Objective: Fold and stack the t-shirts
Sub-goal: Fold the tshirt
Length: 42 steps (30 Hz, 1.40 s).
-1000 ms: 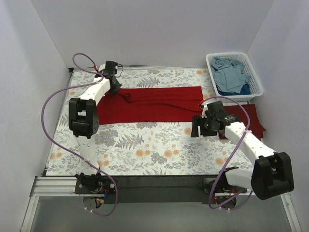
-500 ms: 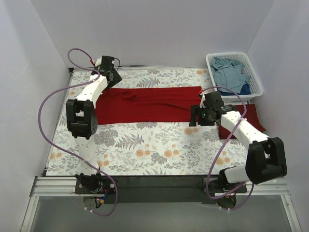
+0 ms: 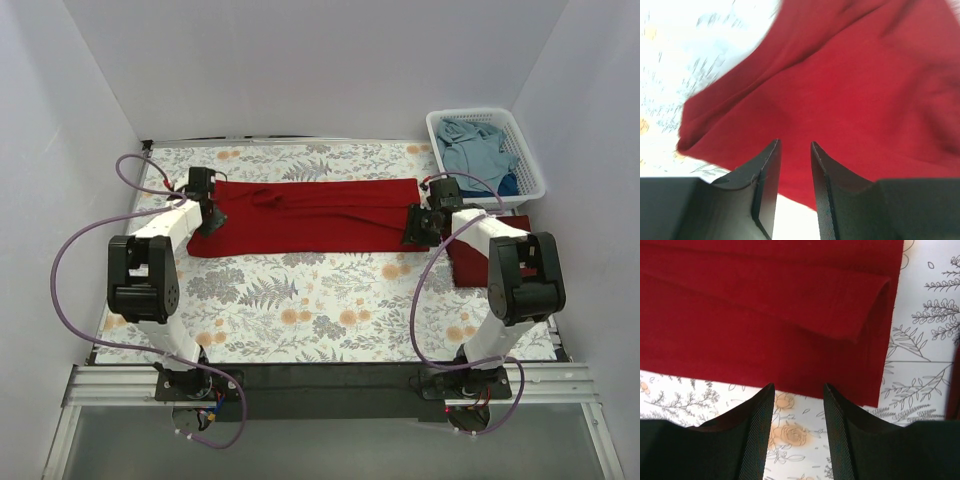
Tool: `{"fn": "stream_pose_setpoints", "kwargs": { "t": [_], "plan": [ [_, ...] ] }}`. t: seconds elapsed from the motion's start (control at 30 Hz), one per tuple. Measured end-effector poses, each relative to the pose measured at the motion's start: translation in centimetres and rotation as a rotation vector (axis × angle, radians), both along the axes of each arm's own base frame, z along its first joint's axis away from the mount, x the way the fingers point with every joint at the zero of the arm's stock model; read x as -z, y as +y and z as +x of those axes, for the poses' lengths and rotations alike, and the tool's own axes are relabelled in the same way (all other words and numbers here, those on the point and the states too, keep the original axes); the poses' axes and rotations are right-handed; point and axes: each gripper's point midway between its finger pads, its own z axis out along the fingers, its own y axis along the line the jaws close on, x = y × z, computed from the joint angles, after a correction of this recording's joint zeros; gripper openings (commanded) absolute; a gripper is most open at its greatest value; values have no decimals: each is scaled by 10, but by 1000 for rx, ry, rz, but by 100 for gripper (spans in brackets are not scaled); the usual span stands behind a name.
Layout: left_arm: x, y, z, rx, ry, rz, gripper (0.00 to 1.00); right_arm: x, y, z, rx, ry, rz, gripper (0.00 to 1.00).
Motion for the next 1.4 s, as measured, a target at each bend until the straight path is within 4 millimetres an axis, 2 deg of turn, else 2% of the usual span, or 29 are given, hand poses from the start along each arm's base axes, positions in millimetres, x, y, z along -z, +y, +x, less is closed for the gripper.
{"fn": "stream_pose_setpoints", "kwargs": {
  "t": [0.1,0.2,0.33,0.4,0.5,0.7,0.8,0.83,0.93,0.97,1.1,1.23,1.4],
  "plan": [
    [31,7,-22,-19,89,3,28,13,-4,4,21,19,9,50],
    [48,13,-36,-43,140,1,27,15,-5,11,39,16,46,51],
    [52,17,-45,-70,133,-8,27,16,-6,10,51,17,95,52],
    [53,18,-57,-79,123,-9,27,17,-7,4,57,2,105,53],
    [54,19,-87,-95,132,-14,27,17,-9,-22,57,-8,109,54],
    [53,19,-151,-120,173,-31,29,17,-23,-92,73,38,66,58],
    [44,18,-171,-123,175,-39,40,15,-32,-120,73,80,26,58],
    [38,16,-172,-119,157,-46,46,14,-33,-126,73,96,18,58],
    [11,12,-162,-91,32,-71,55,6,-32,-134,57,99,2,57],
    [1,11,-157,-79,-17,-78,60,2,-30,-134,45,94,1,57],
    [-26,4,-140,-31,-160,-105,69,-18,-8,-120,-22,28,-1,56],
    [-23,-3,-135,13,-198,-129,71,-27,20,-110,-112,-22,-44,58],
    [-11,-6,-140,33,-177,-136,71,-22,42,-96,-205,-41,-163,63]
  ]
}}
